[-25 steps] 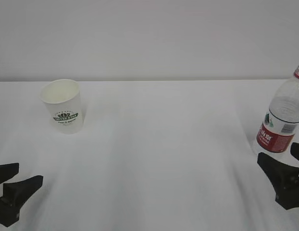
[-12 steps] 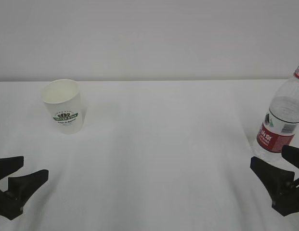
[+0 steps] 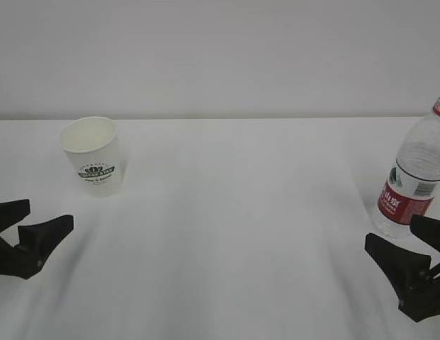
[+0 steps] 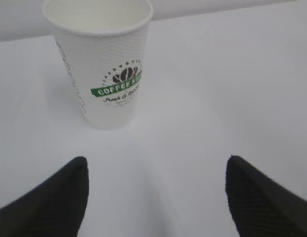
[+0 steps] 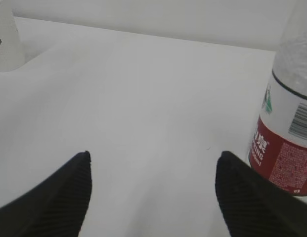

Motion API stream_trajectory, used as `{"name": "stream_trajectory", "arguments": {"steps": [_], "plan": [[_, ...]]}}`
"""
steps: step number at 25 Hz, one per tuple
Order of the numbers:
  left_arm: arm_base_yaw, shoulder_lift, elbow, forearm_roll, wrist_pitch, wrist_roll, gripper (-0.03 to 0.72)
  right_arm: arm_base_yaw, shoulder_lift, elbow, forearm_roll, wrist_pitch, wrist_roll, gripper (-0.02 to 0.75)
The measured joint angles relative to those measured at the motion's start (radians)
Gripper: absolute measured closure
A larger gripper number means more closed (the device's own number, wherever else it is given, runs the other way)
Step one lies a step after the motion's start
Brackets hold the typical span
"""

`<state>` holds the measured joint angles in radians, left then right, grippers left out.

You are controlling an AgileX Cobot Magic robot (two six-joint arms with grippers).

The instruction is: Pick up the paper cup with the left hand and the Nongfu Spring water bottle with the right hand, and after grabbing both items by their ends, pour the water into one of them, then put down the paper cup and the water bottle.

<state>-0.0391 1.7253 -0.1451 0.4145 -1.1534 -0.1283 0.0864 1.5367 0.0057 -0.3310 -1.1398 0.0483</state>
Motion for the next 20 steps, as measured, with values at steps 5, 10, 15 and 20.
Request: {"name": "stream_trajectory", "arguments": {"steps": [5,10,15,20], "plan": [[0.000,0.055,-0.077,-0.012,0.000,0.000,0.047,0.000,0.000,0.000,0.002,0.000,0.000,0.150],[0.000,0.143,-0.149,-0.012,0.000,-0.002,0.046,0.000,0.000,0.000,0.004,-0.001,0.000,0.150],[0.000,0.181,-0.202,-0.014,0.000,-0.017,0.046,0.000,0.000,0.000,0.008,-0.002,0.000,0.151],[0.000,0.232,-0.242,-0.020,0.000,-0.029,0.020,0.000,0.000,0.000,0.039,-0.002,0.000,0.151]]}}
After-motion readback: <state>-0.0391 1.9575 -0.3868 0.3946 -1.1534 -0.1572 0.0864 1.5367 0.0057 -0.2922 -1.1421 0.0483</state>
